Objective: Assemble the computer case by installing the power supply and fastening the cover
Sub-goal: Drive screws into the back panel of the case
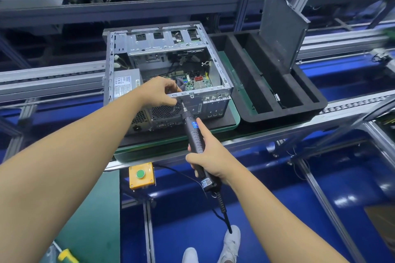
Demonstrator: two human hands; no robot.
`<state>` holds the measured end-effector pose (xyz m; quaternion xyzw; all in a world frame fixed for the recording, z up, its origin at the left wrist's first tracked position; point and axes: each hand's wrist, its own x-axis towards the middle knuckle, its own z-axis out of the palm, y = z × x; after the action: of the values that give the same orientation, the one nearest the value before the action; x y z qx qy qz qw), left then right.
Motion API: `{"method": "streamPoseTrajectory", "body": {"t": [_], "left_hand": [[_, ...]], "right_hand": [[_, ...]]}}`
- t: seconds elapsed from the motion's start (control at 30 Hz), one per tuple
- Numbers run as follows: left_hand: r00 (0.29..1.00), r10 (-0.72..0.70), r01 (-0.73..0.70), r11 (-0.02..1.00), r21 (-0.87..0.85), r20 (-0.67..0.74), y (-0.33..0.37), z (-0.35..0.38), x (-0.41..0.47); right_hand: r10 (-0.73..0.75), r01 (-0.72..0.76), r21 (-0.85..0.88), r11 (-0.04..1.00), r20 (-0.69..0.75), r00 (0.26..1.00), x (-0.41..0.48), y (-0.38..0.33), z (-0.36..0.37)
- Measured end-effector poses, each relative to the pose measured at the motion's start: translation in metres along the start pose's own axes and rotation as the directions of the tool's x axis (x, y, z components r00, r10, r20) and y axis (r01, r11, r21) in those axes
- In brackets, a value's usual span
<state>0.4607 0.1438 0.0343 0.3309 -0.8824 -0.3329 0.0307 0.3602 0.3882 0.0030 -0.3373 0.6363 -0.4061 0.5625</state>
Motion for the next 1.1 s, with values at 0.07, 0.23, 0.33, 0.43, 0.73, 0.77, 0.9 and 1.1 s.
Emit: {"method": "streamPoseTrajectory", "body": {"t": [0.07, 0.23, 0.33, 0.43, 0.73, 0.77, 0.9, 1.1], "left_hand": [[1.0, 0.004, -0.004, 1.0, -0.01, -0.001, 0.001, 0.0, -0.002], [1.0, 0.012, -0.012, 0.999, -0.034, -0.003, 0.0, 0.001, -0.002], [1.0, 0.022, -0.022, 0.999, -0.04, -0.005, -0.001, 0.001, -0.004], [1.0, 0.013, -0.013, 1.0, 0.007, -0.026, -0.005, 0.002, -0.003], [0.999, 0.013, -0.016, 0.994, 0.105, 0.03, -0.006, 0.002, 0.001], [0.999, 0.009, -0.013, 0.995, 0.101, 0.046, -0.005, 0.002, 0.001], [0.999, -0.007, 0.003, 0.996, 0.087, 0.047, -0.002, 0.001, -0.002], [0.999, -0.004, 0.008, 0.996, 0.094, -0.036, 0.003, 0.004, -0.007]], "right_hand": [[0.002, -0.002, 0.001, 1.0, 0.002, 1.0, 0.0, -0.001, 0.001], [0.009, -0.009, -0.051, 0.999, -0.009, 1.0, -0.002, -0.003, 0.004], [0.003, -0.004, -0.07, 0.998, -0.007, 1.0, -0.003, -0.003, 0.004], [-0.003, 0.003, -0.092, 0.996, -0.006, 1.0, -0.003, -0.003, 0.003], [-0.016, 0.015, -0.07, 0.997, -0.009, 1.0, 0.0, -0.001, 0.002], [-0.016, 0.015, -0.068, 0.998, -0.012, 1.0, 0.0, -0.001, 0.002], [-0.019, 0.018, -0.059, 0.998, -0.016, 1.0, 0.001, 0.001, 0.002], [-0.037, 0.035, -0.068, 0.997, -0.027, 0.999, -0.001, 0.003, 0.003]]}}
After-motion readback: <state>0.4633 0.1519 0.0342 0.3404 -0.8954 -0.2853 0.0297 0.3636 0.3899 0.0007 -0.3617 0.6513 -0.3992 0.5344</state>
